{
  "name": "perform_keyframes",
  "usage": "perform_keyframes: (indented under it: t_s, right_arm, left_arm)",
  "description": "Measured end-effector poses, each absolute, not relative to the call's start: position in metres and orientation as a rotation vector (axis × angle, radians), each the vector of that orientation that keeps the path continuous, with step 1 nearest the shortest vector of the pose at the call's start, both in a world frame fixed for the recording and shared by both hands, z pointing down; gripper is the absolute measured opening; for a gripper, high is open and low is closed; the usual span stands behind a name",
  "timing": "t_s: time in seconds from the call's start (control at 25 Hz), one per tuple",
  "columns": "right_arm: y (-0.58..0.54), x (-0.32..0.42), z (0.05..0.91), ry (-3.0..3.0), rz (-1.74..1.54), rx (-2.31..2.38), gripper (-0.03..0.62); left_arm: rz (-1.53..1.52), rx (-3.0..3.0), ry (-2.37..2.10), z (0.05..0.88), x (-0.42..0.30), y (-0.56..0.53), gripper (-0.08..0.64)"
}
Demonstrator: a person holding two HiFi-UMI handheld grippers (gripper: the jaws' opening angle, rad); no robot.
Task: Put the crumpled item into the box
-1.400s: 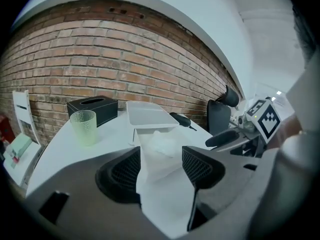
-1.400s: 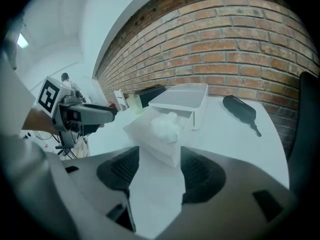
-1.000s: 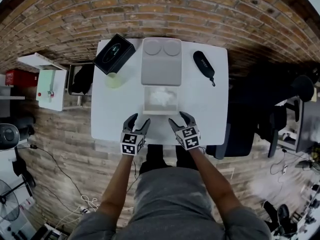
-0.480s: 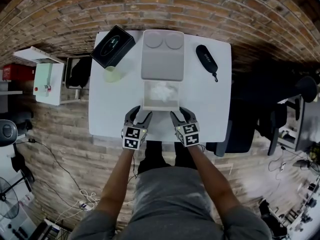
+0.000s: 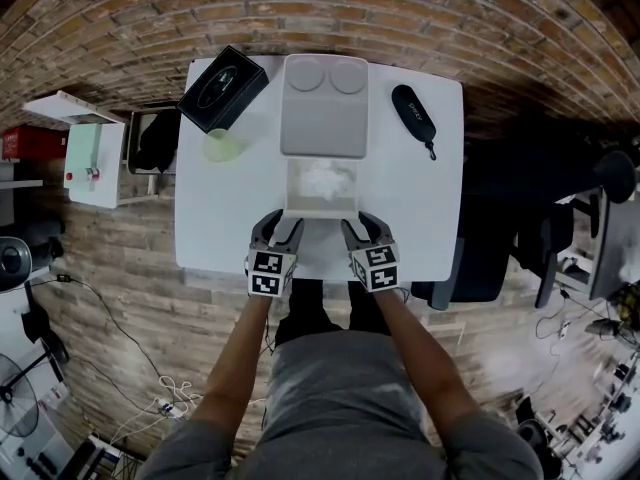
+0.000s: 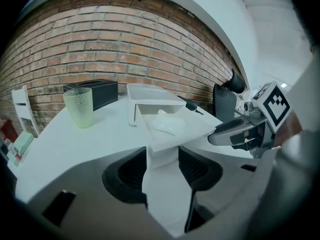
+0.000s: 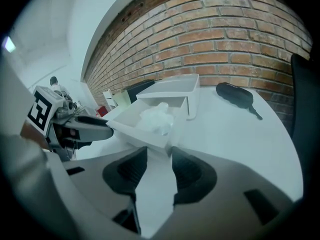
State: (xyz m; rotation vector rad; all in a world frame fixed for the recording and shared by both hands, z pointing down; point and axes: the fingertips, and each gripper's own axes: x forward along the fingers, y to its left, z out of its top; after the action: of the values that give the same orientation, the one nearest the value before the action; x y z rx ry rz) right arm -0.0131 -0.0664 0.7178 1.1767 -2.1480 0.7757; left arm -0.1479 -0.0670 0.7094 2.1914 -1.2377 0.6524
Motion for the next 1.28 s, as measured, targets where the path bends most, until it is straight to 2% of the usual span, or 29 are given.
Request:
perform_keyframes:
  t_s: [0.4, 1.28]
  right_arm:
    - [-0.067, -0.013, 0.717, -2.152, 0.793, 1.191, 0.158]
    - [-0.079, -0.015, 0.716, -2.15, 0.828, 1.204, 0.156]
  left_arm:
    - [0.636, 2.139, -1.286, 0.712, -0.151, -0.067, 0.163]
    - [0.614, 2.115, -1.317, 0.71, -0.153, -0.08, 0.156]
